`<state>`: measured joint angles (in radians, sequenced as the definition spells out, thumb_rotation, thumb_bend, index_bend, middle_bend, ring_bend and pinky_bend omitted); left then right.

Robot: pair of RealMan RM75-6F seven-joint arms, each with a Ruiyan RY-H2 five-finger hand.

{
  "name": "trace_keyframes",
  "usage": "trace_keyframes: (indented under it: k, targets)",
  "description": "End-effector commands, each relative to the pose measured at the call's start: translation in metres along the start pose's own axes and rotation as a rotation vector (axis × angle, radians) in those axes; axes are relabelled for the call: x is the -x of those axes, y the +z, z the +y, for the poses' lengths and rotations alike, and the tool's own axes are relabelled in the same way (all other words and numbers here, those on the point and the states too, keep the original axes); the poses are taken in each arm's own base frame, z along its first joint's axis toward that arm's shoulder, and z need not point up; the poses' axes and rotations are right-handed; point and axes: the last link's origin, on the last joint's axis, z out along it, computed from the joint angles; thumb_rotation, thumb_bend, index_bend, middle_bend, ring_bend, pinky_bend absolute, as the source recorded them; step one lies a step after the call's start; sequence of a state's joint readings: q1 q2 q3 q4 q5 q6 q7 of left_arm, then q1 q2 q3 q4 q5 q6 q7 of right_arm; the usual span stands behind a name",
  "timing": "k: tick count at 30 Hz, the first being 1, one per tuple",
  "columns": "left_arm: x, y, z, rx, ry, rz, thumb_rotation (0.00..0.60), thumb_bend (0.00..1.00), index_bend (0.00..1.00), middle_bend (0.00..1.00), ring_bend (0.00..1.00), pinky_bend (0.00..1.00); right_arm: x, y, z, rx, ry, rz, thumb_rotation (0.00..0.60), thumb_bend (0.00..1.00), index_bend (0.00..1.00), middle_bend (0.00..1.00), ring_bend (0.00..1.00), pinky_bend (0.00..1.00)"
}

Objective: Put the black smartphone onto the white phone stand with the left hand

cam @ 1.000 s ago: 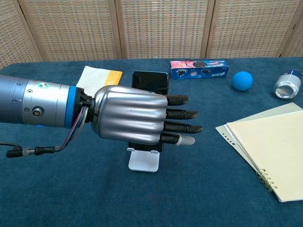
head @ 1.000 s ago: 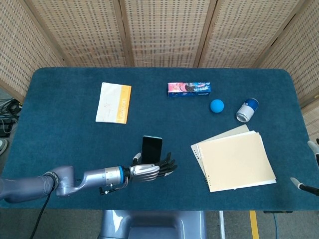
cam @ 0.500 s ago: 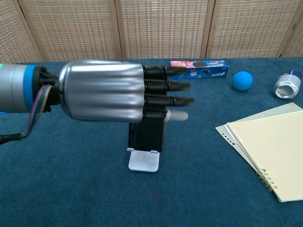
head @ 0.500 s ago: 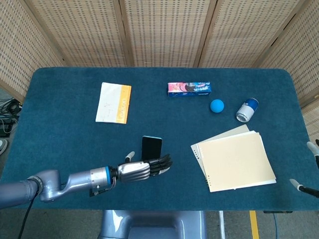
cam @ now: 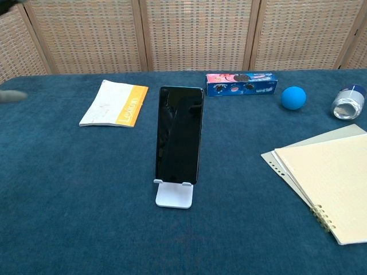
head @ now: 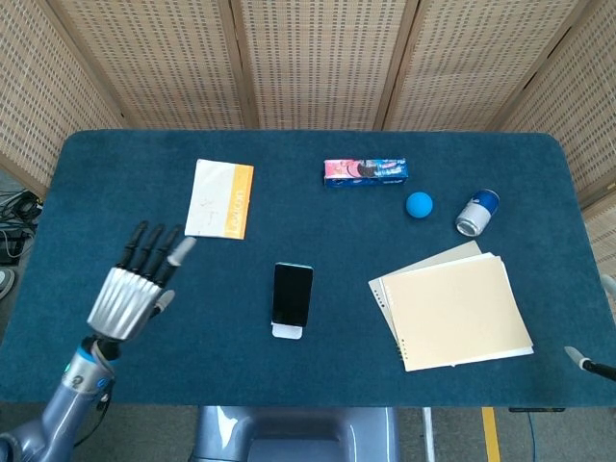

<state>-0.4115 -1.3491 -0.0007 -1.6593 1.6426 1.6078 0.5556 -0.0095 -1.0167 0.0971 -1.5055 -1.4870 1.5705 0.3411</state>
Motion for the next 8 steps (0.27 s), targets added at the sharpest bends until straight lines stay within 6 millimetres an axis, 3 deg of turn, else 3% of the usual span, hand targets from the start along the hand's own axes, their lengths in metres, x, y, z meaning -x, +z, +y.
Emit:
trace_keyframes:
  k: [1,3,8]
  targets:
    - [0.007,-0.055,-0.027,-0.283,-0.204,-0.099,0.6,0.0,0.0,0.0,0.0,0.0,0.001,0.0,-0.001,-0.001,-0.008,-0.001,0.6,0.0,0.0,0.0,0.0,0.0]
    - [0.003,-0.074,-0.038,-0.372,-0.25,-0.162,0.6,0.0,0.0,0.0,0.0,0.0,0.003,0.001,-0.003,-0.007,-0.033,0.001,0.6,0.0,0.0,0.0,0.0,0.0]
    - [-0.004,-0.08,-0.047,-0.392,-0.273,-0.204,0.6,0.0,0.0,0.0,0.0,0.0,0.005,0.0,-0.006,-0.002,-0.068,0.016,0.6,0.0,0.0,0.0,0.0,0.0]
